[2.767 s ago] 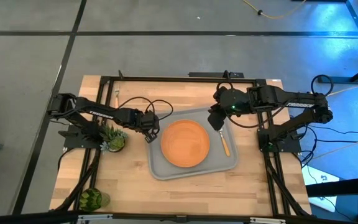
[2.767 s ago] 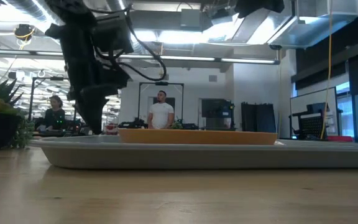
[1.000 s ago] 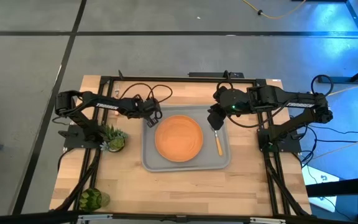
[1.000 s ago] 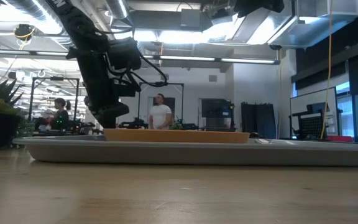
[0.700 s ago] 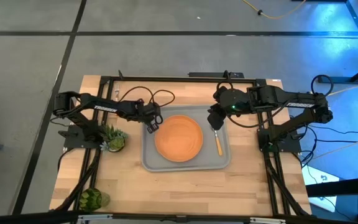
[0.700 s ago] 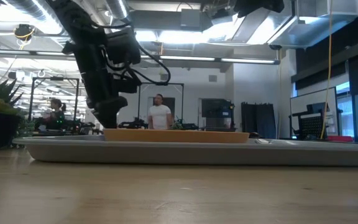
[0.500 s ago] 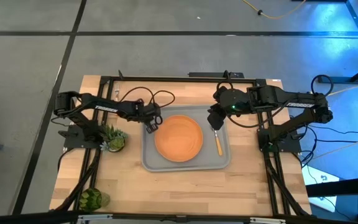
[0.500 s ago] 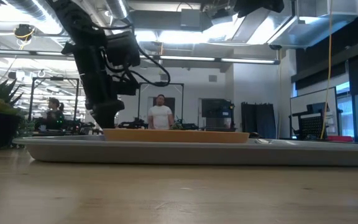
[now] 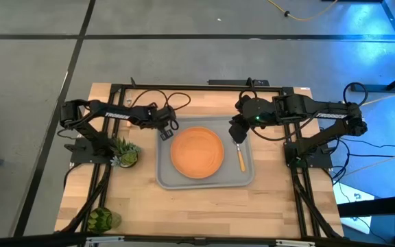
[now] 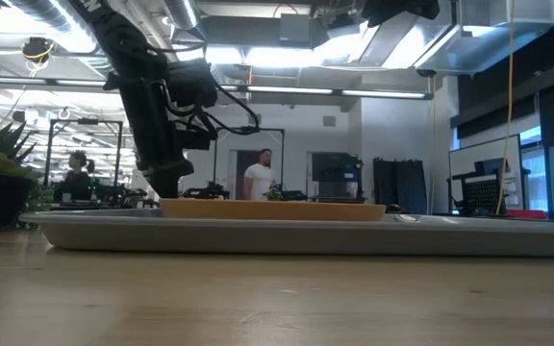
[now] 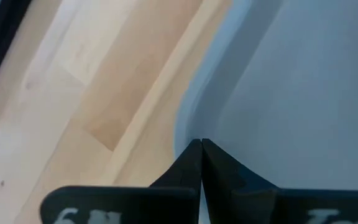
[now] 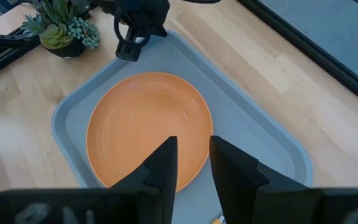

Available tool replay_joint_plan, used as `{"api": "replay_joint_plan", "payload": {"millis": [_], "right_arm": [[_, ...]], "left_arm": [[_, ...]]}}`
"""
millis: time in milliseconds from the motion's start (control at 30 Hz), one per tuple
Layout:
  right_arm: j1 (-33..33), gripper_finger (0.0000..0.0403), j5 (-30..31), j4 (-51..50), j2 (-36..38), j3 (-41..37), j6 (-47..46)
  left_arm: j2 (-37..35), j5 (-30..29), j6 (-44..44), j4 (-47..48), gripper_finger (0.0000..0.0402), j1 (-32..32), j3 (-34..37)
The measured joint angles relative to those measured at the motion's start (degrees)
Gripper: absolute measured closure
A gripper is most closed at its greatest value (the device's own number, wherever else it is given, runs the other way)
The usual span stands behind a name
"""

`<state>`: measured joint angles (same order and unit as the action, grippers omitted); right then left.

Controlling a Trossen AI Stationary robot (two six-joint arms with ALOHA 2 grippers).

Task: Pick and place plate/cup/fork/spoon on tray
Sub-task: Move the gray food tray to the center of the table

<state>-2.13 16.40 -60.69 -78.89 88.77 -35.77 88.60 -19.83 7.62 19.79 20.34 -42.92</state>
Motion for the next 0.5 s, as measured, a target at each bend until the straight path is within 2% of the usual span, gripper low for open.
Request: {"api": "replay_joint_plan", "payload": {"millis": [500], "right_arm": [[0.0, 0.0304, 0.0, 0.0, 0.0, 0.0, 0.0]], "left_arm": [[-0.5, -0.6, -0.4, -3.6, 0.0401, 2.3, 0.0]]}}
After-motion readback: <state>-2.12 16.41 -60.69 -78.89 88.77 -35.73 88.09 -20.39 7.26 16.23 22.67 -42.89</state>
